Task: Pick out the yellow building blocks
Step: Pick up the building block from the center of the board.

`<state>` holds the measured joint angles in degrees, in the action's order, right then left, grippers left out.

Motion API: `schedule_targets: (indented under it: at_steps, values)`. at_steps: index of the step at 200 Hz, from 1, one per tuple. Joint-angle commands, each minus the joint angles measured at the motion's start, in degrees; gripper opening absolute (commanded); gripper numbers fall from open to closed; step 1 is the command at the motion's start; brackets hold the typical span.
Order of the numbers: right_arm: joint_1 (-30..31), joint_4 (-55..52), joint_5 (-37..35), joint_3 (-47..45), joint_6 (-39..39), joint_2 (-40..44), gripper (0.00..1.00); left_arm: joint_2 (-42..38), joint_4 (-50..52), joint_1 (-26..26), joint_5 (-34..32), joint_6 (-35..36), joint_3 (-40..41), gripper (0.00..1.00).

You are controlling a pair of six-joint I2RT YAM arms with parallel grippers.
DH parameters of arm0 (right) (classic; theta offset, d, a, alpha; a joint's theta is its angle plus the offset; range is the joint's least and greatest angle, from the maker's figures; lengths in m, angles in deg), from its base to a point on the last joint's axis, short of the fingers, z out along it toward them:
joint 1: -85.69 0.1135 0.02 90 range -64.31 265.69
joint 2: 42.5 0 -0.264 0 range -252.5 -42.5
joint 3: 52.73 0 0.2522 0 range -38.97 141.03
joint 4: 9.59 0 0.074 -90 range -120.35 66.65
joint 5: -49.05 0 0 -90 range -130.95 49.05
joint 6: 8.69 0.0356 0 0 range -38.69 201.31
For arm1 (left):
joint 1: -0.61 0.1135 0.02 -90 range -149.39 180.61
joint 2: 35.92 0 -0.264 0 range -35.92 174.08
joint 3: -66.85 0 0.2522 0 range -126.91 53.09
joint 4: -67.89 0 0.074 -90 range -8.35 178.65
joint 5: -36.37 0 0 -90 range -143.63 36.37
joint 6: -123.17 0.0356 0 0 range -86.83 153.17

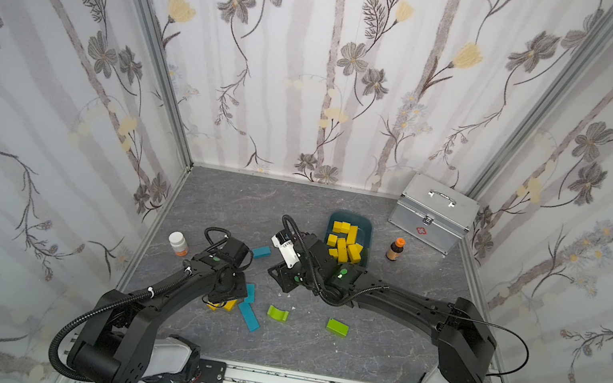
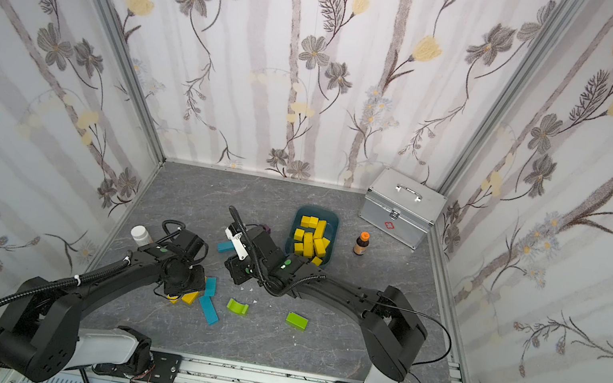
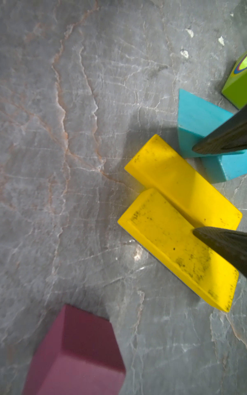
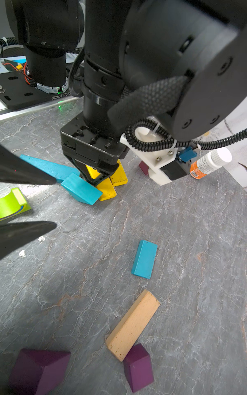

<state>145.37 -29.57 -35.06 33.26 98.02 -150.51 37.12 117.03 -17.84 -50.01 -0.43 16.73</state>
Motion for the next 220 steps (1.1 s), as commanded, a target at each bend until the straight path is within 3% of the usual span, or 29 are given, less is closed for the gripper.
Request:
schedule_targets:
  at_steps: [1, 95, 163, 211, 220]
  values:
    - [0.01, 2.18, 0.1, 0.46, 0.12, -0.45, 0.31, -0.17, 0.25, -0.11, 1.06, -1.11, 0.77, 0.56]
    - [0.0, 2.69, -0.43, 0.12, 0.52, -0.02, 0.31, 1.83, 0.8, -0.74, -0.42, 0.06, -0.07, 0.5]
    - [0.04, 2.79, -1.14, -0.07, 0.51, 0.11, 0.31, 5.28, 0.49, -0.86, -1.07, 1.22, -2.05, 0.35]
    - [0.0, 2.73, -1.8, 0.11, 0.16, 0.17, 0.31, 6.4, 0.31, -0.79, -1.09, 1.19, -2.25, 0.32]
    - [0.0, 2.7, -1.82, 0.24, 0.07, 0.11, 0.31, 6.48, 0.35, -0.82, -1.26, 1.19, -2.38, 0.36]
